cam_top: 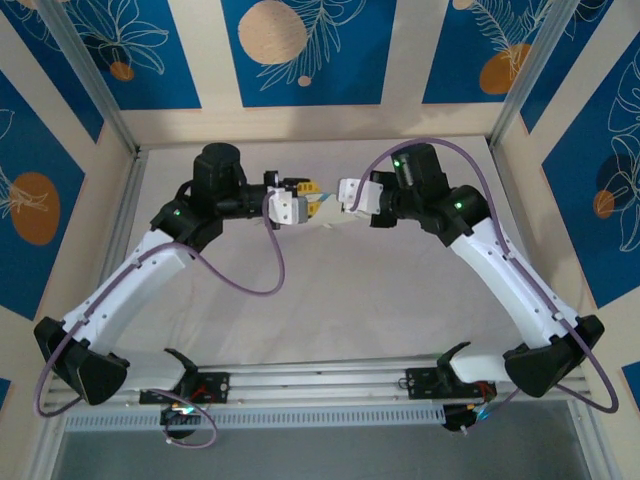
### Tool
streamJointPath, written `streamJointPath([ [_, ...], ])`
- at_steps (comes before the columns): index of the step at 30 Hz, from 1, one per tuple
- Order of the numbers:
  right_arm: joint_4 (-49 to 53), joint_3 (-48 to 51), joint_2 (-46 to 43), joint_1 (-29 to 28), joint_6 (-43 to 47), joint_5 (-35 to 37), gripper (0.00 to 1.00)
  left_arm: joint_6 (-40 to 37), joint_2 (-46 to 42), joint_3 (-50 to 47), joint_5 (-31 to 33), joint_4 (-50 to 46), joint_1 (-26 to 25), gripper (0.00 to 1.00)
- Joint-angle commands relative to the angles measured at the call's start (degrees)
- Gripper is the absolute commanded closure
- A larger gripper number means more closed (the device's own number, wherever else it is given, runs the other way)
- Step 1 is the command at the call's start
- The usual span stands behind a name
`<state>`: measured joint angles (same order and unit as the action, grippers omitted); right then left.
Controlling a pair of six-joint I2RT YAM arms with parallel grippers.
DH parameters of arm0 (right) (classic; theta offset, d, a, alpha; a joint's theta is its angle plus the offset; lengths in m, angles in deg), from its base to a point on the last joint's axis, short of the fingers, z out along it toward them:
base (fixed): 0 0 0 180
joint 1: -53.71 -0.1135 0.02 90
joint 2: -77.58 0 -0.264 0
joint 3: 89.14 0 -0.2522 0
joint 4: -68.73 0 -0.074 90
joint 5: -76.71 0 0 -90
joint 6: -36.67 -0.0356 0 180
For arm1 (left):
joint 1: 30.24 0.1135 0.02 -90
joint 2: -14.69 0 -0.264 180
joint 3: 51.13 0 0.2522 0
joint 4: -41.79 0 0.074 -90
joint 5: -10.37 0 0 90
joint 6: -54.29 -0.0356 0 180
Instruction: Fold the paper box
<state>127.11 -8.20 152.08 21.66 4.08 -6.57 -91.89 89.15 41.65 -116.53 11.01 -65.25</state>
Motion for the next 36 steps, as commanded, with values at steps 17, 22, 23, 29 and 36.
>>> streamJointPath([
  [17, 1.5, -6.5, 2.0, -3.1, -0.3, 0.4, 1.00, -5.5, 3.2, 3.1, 6.6, 0.2, -1.8, 0.77],
  [22, 1.4, -6.7, 2.6, -2.8, -1.0, 1.6, 1.00, -2.4, 2.7, 2.5, 5.1, 2.6, -1.9, 0.78],
  [23, 1.4, -6.9, 3.0, -2.4, -1.5, 2.0, 1.00, -1.5, 2.2, 1.9, 4.8, 3.5, -1.9, 0.77],
  [29, 0.2, -6.4, 3.3, -1.4, -3.2, 3.4, 1.00, 3.6, -1.5, -2.4, 6.5, 9.8, -1.7, 0.71],
  [36, -0.3, -5.9, 2.9, -1.1, -3.0, 3.8, 1.00, 8.4, -4.4, -5.7, 6.9, 15.2, 0.8, 0.75],
])
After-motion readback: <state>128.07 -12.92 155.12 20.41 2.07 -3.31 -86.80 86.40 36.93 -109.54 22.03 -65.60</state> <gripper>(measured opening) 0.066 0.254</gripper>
